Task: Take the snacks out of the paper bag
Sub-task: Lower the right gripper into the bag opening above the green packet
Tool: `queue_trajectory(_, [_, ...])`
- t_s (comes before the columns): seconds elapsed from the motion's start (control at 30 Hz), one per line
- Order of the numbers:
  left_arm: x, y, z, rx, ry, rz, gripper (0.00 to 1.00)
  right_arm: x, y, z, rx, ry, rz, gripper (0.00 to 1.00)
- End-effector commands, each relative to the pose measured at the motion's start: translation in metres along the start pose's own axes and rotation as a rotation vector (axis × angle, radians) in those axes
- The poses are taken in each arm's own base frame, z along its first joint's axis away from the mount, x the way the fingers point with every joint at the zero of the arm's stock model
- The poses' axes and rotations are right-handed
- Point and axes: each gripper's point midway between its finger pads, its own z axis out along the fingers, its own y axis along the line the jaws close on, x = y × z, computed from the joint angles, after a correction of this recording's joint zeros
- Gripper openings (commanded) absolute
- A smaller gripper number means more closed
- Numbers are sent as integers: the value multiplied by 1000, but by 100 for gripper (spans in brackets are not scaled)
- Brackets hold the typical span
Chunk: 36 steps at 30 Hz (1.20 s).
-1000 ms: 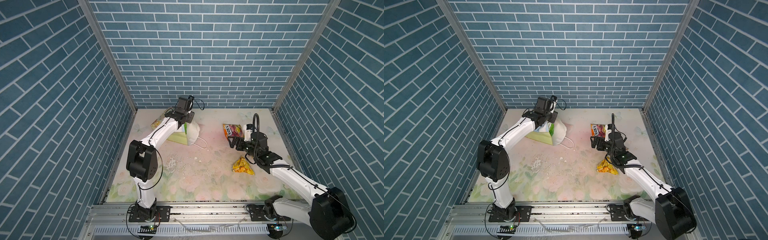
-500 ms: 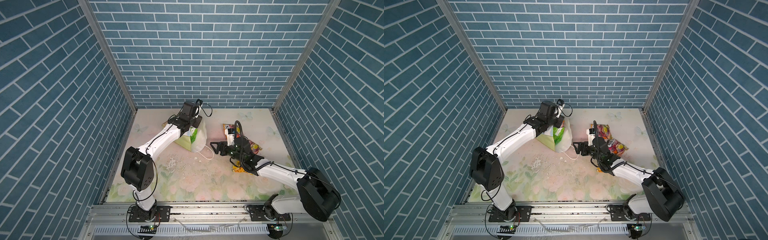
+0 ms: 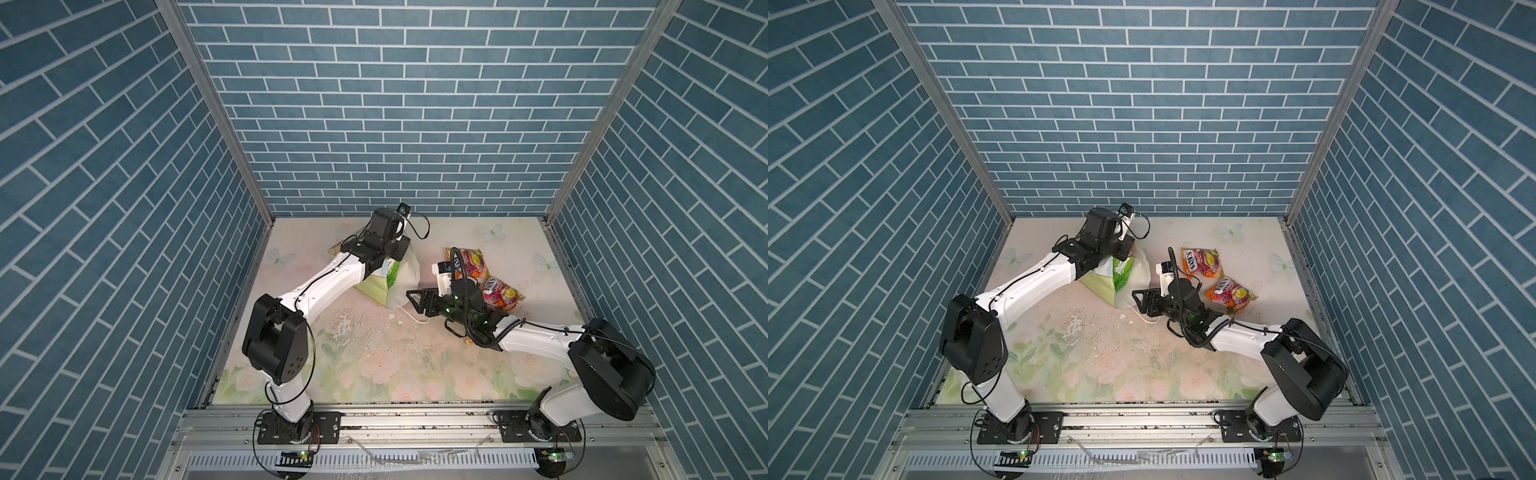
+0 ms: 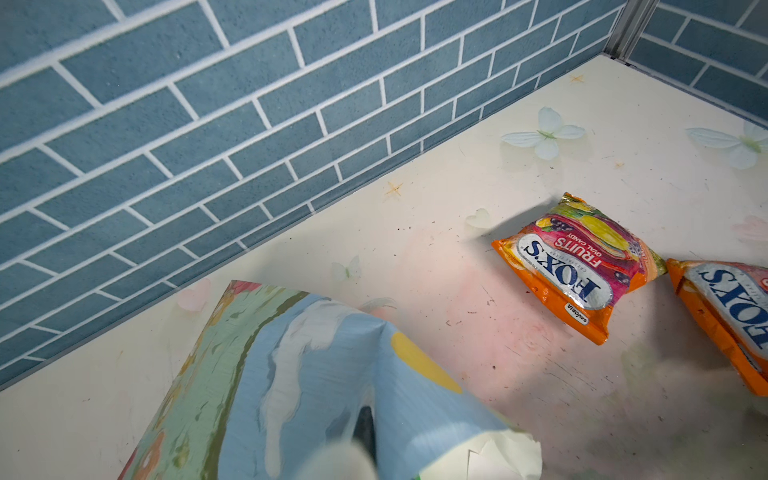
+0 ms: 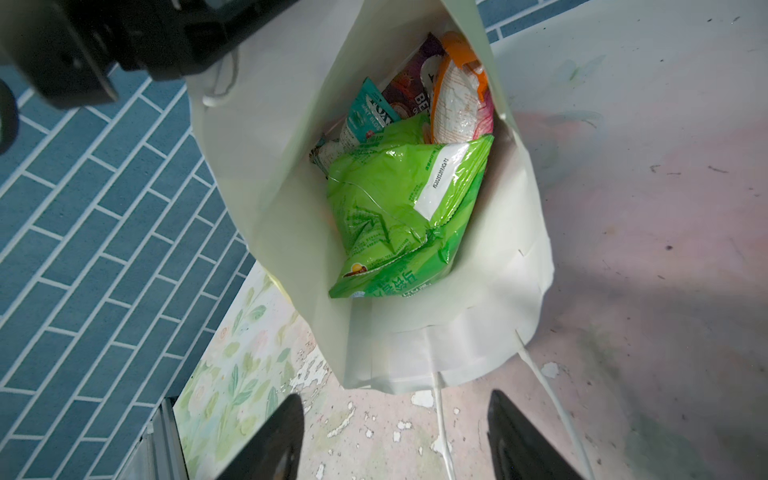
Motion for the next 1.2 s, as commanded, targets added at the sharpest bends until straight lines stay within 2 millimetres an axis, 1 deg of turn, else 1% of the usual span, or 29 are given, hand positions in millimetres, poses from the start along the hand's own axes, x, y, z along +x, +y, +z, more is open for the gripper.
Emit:
queue_trajectory(0.0, [-27, -9, -20, 45, -106, -51, 0, -13, 12, 6, -30, -41, 24, 69])
queue_trajectory(0.17, [-32, -15, -30, 78, -135, -78, 0, -9, 7, 14, -21, -31, 42, 68])
queue_trajectory(0.27, [-35, -17, -34, 82, -143, -86, 0, -7, 9, 19, -33, -19, 39, 68])
queue_trajectory(0.53, [-35, -22, -34, 77, -131, -77, 0, 0, 3, 31, -3, 18, 33, 66])
queue_trajectory(0.73, [-37, -25, -34, 73, -128, -75, 0, 4, 4, 39, -4, 35, 34, 65])
queue_trajectory(1.0, [-41, -32, -35, 74, -119, -79, 0, 4, 3, 50, -2, 48, 37, 65])
queue_trajectory(1.07, [-41, -31, -34, 67, -114, -89, 0, 6, 2, 53, -1, 51, 38, 66])
queue_trajectory(1.17, [-42, -32, -33, 67, -111, -101, 0, 6, -1, 55, 6, 45, 45, 69])
